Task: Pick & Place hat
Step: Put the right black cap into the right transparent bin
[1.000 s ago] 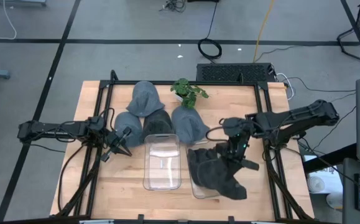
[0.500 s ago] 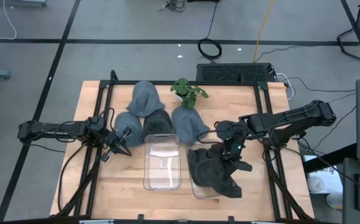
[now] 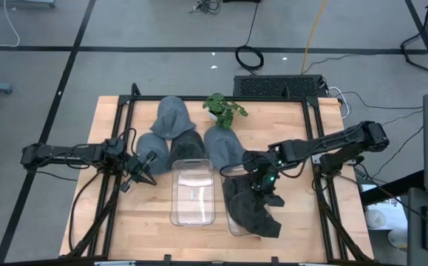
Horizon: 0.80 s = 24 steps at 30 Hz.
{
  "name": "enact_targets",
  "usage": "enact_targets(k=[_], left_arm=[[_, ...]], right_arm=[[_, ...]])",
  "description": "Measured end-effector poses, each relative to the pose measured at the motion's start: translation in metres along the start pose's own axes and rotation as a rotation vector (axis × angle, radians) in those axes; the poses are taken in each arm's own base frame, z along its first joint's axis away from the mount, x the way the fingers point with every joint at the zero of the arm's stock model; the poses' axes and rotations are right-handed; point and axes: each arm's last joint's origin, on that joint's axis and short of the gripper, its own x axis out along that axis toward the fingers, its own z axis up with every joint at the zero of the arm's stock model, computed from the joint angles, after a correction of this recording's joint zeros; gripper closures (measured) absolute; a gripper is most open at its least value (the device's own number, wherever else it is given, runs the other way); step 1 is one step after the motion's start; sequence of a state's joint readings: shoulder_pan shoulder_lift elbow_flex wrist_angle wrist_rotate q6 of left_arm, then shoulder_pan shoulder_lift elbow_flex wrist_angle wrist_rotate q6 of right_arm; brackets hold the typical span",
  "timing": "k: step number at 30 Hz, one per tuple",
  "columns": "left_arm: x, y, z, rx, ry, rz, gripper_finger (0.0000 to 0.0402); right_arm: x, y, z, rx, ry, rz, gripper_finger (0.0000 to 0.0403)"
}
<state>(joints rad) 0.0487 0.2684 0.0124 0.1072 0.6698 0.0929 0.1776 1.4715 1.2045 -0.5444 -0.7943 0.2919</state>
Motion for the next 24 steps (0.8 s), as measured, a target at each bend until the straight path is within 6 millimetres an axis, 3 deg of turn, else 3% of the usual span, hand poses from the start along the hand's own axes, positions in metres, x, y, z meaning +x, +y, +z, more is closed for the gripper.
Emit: enact_targets(k=[5,16,24], left_arm=[[0.0,0.0,0.0,0.001,-0.002,0.0,0.0376],[0.0,0.0,0.0,0.001,-0.001,0.0,0.0376],[0.0,0.0,0.0,0.001,-0.001,0.0,0.0376]], right_arm=[[-0.003,0.002,0.005,-0.014,-0.055,-0.009,0.0357],[-0.015,-0.006,0.018,-0.081,-0.194,-0.1,0.0219],[-0.049,0.001,0.021,-0.244,-0.329,-0.221,0.0196]])
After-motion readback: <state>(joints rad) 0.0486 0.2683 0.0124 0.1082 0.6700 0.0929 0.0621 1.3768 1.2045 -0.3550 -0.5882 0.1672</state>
